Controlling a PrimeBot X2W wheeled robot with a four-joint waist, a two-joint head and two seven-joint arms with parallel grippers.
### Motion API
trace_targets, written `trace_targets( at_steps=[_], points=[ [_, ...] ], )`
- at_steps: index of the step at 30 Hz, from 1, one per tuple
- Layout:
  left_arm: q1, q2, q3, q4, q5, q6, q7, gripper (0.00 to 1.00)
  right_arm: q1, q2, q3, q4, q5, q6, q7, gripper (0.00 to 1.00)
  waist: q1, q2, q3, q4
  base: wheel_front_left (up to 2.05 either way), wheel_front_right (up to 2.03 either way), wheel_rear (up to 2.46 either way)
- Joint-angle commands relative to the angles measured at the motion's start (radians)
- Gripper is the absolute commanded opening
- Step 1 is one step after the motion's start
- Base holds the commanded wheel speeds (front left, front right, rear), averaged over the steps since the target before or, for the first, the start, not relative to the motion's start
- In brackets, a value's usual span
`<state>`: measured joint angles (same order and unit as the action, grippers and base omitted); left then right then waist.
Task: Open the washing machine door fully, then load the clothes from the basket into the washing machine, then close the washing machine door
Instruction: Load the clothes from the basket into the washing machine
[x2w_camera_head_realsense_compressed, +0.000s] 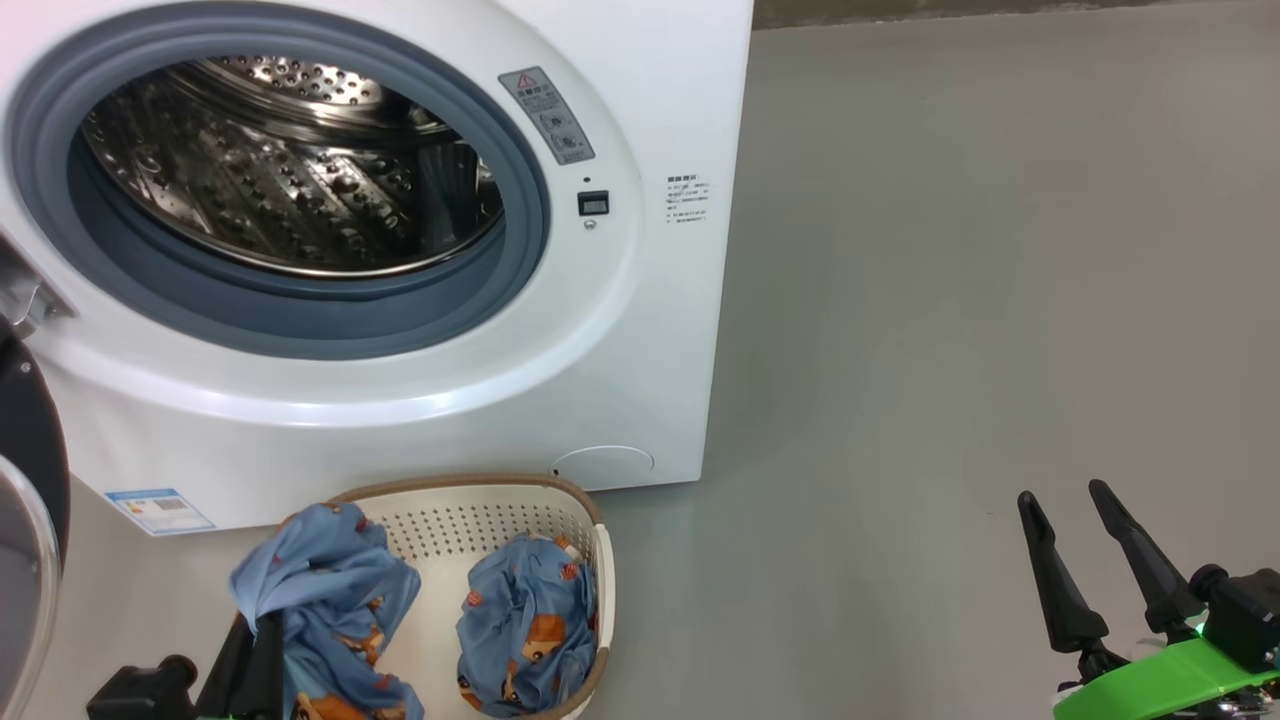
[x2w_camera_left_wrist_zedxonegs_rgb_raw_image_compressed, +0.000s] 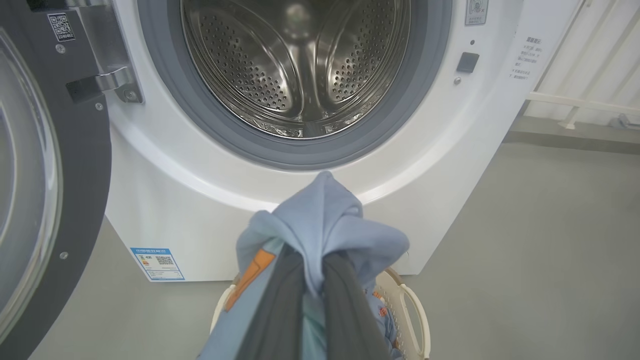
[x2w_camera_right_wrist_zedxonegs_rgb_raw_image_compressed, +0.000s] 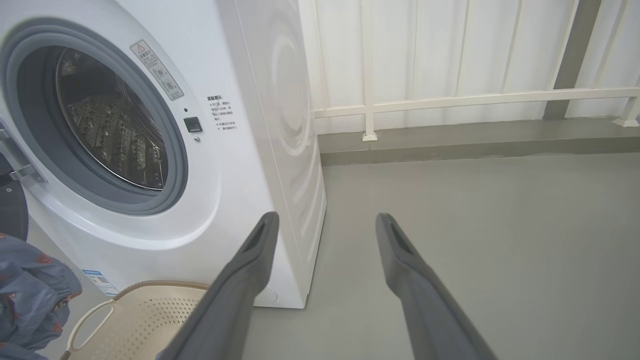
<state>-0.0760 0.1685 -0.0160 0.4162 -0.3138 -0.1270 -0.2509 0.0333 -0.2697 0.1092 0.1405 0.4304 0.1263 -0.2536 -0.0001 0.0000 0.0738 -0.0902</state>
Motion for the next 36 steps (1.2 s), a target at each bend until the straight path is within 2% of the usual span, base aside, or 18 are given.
trace_targets(
  at_steps=[1,7,16,27,36],
  points=[
    [-0.012,0.012,0.036,-0.041,0.012,0.005,-0.011,0.00,-0.001,-0.018,0.008,-0.025,-0.005,0.004,-0.008,1.00,0.0001,0.0000,0.007,0.001,0.00,0.00,0.00],
    [-0.049,0.007,0.029,-0.054,0.010,0.012,-0.010,0.00,-0.024,-0.014,0.005,-0.034,-0.003,0.004,-0.008,1.00,0.0001,0.0000,0.053,-0.004,0.00,0.00,0.00],
    [-0.209,0.025,0.030,-0.031,0.013,0.033,0.005,0.00,-0.077,0.005,0.024,-0.038,0.007,0.004,-0.008,1.00,0.0001,0.0000,0.143,-0.025,0.00,0.00,0.00],
    [-0.545,0.082,0.037,0.053,0.026,0.065,0.049,0.00,-0.156,0.027,0.048,-0.043,0.018,0.004,-0.008,1.00,0.0001,0.0000,0.266,-0.059,0.00,0.00,0.00],
    [-0.801,0.127,0.031,0.226,0.041,0.084,0.066,0.00,-0.209,0.036,0.061,-0.045,0.026,0.004,-0.008,1.00,0.0001,0.0000,0.352,-0.083,0.00,0.00,0.00]
  ],
)
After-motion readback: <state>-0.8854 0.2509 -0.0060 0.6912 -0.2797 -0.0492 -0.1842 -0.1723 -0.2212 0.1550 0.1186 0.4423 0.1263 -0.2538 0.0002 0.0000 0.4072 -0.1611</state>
